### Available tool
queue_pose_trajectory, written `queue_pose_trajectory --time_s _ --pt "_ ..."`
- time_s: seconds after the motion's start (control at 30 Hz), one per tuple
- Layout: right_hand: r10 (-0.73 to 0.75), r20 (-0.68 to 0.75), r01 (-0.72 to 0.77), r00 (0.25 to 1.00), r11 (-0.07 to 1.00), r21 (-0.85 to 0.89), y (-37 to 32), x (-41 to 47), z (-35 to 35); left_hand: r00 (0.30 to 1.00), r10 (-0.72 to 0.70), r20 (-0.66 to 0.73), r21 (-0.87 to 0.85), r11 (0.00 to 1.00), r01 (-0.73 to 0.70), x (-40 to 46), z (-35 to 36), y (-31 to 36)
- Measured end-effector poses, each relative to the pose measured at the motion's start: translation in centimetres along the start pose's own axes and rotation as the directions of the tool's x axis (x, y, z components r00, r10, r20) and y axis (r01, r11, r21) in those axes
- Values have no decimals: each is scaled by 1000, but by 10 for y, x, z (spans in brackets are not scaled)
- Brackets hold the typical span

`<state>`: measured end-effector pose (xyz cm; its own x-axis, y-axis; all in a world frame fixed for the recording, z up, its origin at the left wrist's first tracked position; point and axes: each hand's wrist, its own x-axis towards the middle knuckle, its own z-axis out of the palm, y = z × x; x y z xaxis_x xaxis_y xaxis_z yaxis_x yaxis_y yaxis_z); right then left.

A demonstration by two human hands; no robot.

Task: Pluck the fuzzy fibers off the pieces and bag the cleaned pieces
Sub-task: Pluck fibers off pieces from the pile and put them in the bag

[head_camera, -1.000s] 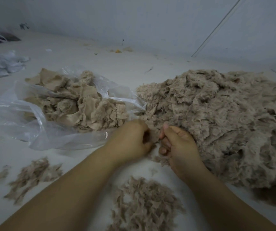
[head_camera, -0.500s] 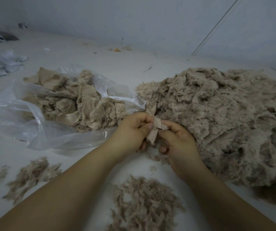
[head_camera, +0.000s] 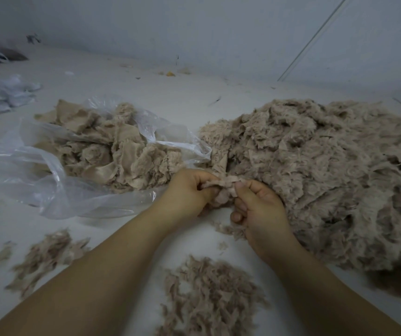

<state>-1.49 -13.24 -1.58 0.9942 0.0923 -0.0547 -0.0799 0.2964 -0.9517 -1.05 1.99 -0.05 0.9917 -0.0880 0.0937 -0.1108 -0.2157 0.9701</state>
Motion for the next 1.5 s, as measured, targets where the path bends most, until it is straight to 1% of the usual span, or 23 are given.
queue_pose_trajectory --time_s 0.1,0.2,0.23,0.27,0.33,0.43,0.5,0.57,0.6,0.67,0.73,0.8,0.83,0.93,0.97,1.03,1.1,1.17,1.23,1.3,1.4,1.43,1.5 --pt "-4 -7 5 1000 1000 13 1 0 0 991 74 112 -57 996 -68 -1 -4 2" --pt "-6 7 6 1000 1000 -6 2 1 -2 972 100 210 -129 989 -74 -2 -6 4" --pt "-8 13 8 1000 1000 -12 1 1 -1 970 98 222 -130 989 -71 -3 -5 4" --pt "-14 20 14 1000 1000 -17 1 1 -1 972 96 214 -125 990 -70 -3 -3 4" --pt "-32 32 33 999 999 -23 1 1 -1 987 98 129 -128 988 -82 -3 0 3" --pt "-34 17 34 999 999 -19 2 1 -2 995 78 -55 -244 966 -89 1 -1 3" --pt "-26 9 26 1000 1000 -13 3 2 -3 992 42 -119 -325 942 -79 4 -4 4" --pt "-24 6 24 1000 1000 -13 4 3 -3 991 6 -130 -343 938 -51 4 -6 5" --pt "-24 8 24 1000 1000 -15 5 3 -4 994 -8 -110 -343 939 -30 3 -5 6" --pt "-36 18 36 999 999 -30 5 4 -3 1000 -9 -13 -353 936 4 0 -4 8" --pt "-46 30 47 998 998 -32 3 3 -3 994 36 106 -330 944 1 -4 -2 9" --pt "-42 43 44 998 998 -45 3 2 -3 987 70 145 -265 964 -29 -8 1 9" --pt "-45 45 47 998 998 -47 2 2 -4 990 76 118 -250 967 -44 -8 3 9" --pt "-24 17 24 1000 999 -28 3 2 -5 995 82 -48 -274 957 -92 -5 4 9" --pt "-14 9 14 1000 1000 -18 3 2 -4 994 85 -74 -278 955 -103 -4 3 8" --pt "-4 33 4 999 1000 -2 2 2 -4 993 108 -37 -263 958 -114 -4 0 8" --pt "-1 37 1 999 1000 -12 2 2 -4 989 127 70 -286 953 -102 -7 -1 9" --pt "2 1 -2 1000 1000 -19 5 3 -7 976 141 168 -301 950 -85 -8 0 10" --pt "14 -17 -14 1000 1000 -4 7 5 -9 963 175 205 -245 962 -122 -9 2 10" --pt "24 -1 -24 1000 999 33 8 6 -9 961 184 205 -119 980 -162 -10 5 9" --pt "-3 22 2 1000 1000 15 8 7 -8 950 275 147 132 947 -294 -12 11 7" --pt "-14 7 14 1000 1000 -10 9 7 -9 942 311 123 175 928 -329 -11 14 7" --pt "-26 -12 26 1000 998 -61 10 8 -8 936 344 71 202 914 -352 -10 17 6"
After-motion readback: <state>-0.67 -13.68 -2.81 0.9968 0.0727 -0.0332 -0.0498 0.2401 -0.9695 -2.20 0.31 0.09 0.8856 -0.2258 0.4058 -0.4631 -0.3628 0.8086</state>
